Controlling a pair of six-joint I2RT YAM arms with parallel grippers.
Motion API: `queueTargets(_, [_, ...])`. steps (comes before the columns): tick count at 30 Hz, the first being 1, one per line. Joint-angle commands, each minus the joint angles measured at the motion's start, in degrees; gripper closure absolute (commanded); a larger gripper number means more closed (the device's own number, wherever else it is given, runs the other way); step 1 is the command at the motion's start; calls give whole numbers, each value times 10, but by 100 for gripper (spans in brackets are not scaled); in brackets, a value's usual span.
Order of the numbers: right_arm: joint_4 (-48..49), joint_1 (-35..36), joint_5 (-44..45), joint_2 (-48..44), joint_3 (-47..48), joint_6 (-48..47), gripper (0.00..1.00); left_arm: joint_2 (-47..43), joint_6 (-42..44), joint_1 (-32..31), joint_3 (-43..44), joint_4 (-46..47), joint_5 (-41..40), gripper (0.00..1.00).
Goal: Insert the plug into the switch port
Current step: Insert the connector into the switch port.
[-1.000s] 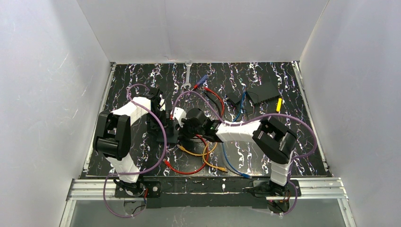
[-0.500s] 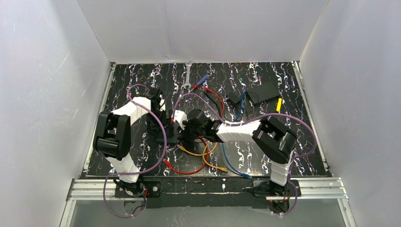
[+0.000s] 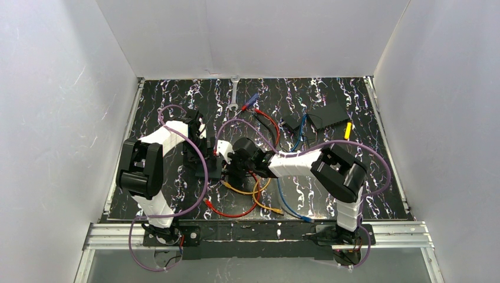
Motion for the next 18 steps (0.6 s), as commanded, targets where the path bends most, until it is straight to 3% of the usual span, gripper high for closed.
queueTargets(1, [-7,1,-8,8,4,-7,70,12,1,-2,-4,-28,6,20])
queueTargets(10, [4,1,-6,-43,-19,-3,64,14,1,-3,-3,-28,6,20])
queueTargets(18, [5,1,16,-25,-31,-12,65,15,1,-2,-4,-28,7,20])
